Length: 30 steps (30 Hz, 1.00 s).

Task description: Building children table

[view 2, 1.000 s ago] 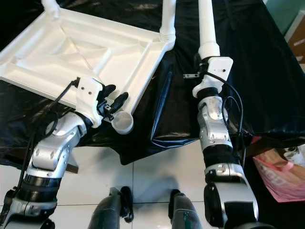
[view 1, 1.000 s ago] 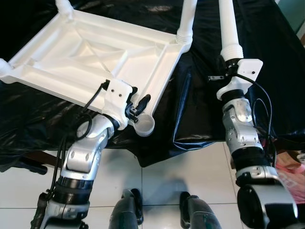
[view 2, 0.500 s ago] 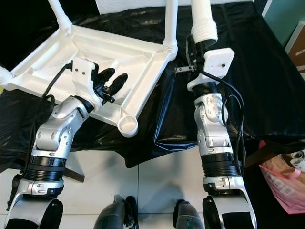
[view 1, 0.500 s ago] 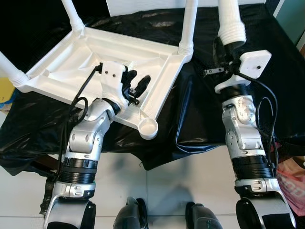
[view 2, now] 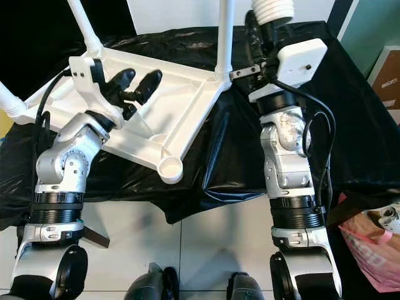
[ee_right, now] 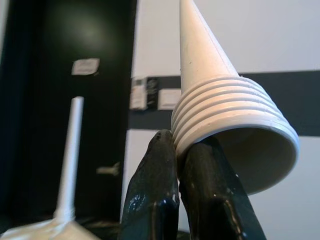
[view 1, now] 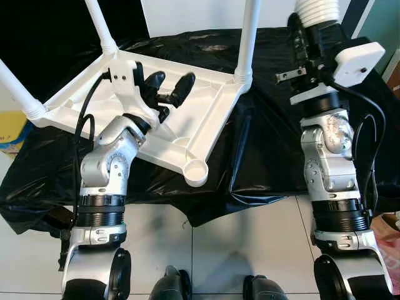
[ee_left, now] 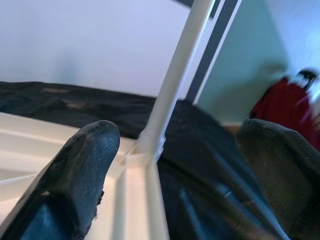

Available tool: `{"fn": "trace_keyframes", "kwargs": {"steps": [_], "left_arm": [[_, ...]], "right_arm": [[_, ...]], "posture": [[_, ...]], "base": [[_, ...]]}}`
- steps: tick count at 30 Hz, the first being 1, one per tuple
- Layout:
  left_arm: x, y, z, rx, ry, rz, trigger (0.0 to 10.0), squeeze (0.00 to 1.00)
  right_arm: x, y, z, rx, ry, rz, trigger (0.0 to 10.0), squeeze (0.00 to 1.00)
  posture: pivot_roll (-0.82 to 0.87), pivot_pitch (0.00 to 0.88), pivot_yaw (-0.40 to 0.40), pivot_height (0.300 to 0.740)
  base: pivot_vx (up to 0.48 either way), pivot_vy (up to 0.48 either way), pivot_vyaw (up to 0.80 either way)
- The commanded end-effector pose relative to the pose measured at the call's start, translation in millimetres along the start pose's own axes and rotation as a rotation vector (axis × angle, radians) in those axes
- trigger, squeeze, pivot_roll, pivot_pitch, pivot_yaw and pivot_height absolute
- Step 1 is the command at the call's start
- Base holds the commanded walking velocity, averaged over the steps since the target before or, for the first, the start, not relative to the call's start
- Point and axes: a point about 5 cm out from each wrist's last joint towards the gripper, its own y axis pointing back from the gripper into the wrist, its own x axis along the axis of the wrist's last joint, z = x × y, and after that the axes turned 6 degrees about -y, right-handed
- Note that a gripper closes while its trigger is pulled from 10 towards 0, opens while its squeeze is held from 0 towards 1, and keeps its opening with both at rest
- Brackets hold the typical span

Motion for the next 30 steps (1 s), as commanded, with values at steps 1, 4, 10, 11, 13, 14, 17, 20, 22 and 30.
{"fn": "trace_keyframes", "kwargs": {"steps": [1,4,10,11,13,14,17,20,22,30], "left_arm": [[7,-3.2,8.2,-0.189,0.081,0.039,10.0,0.0],[13,-6.3,10.4,-0.238,0.153,0.063,10.0,0.0],[19,-9.2,12.3,-0.332,0.249,0.091,10.0,0.0],[20,-9.6,12.3,-0.356,0.284,0.098,10.0,0.0],[21,-10.1,12.6,-0.381,0.321,0.106,10.0,0.0],[21,-10.4,12.3,-0.392,0.339,0.11,10.0,0.0],[17,-10.4,13.0,-0.408,0.327,0.088,10.0,0.0],[14,-12.9,12.5,-0.407,0.354,0.072,10.0,0.0],[15,-13.5,12.2,-0.409,0.367,0.076,10.0,0.0],[18,-21.2,4.4,-0.38,0.382,0.067,10.0,0.0]], "right_arm": [[-3,5.3,-9.7,0.063,-0.029,-0.03,10.0,0.0],[-9,12.7,-14.7,0.104,-0.048,-0.078,10.0,0.0],[-18,28.0,-22.3,0.158,-0.093,-0.154,10.0,0.0],[-19,31.8,-24.9,0.163,-0.121,-0.17,10.0,0.0],[-20,36.3,-28.6,0.171,-0.16,-0.186,10.0,0.0],[-20,39.3,-31.6,0.187,-0.173,-0.198,10.0,0.0],[-22,43.6,-37.5,0.224,-0.199,-0.225,10.0,0.0],[-25,48.3,-44.4,0.282,-0.233,-0.264,10.0,0.0],[-26,49.5,-45.9,0.298,-0.239,-0.274,10.0,0.0],[-29,54.5,-51.1,0.415,-0.255,-0.337,10.0,0.0]], "posture": [[-0.06,0.071,0.059,0.74],[-0.06,0.07,0.059,0.74],[-0.05,0.068,0.059,0.74],[-0.05,0.067,0.06,0.74],[-0.05,0.069,0.06,0.74],[-0.05,0.069,0.06,0.74],[-0.05,0.069,0.06,0.74],[-0.05,0.069,0.063,0.74],[-0.05,0.069,0.063,0.74],[-0.05,0.069,0.069,0.74]], "base": [[0.0,0.0,0.0],[0.0,0.0,0.0],[0.0,0.0,0.0],[0.0,0.0,0.0],[0.0,0.0,0.0],[0.0,0.0,0.0],[0.0,0.0,0.0],[0.0,0.0,0.0],[0.0,0.0,0.0],[0.0,0.0,0.0]]}}
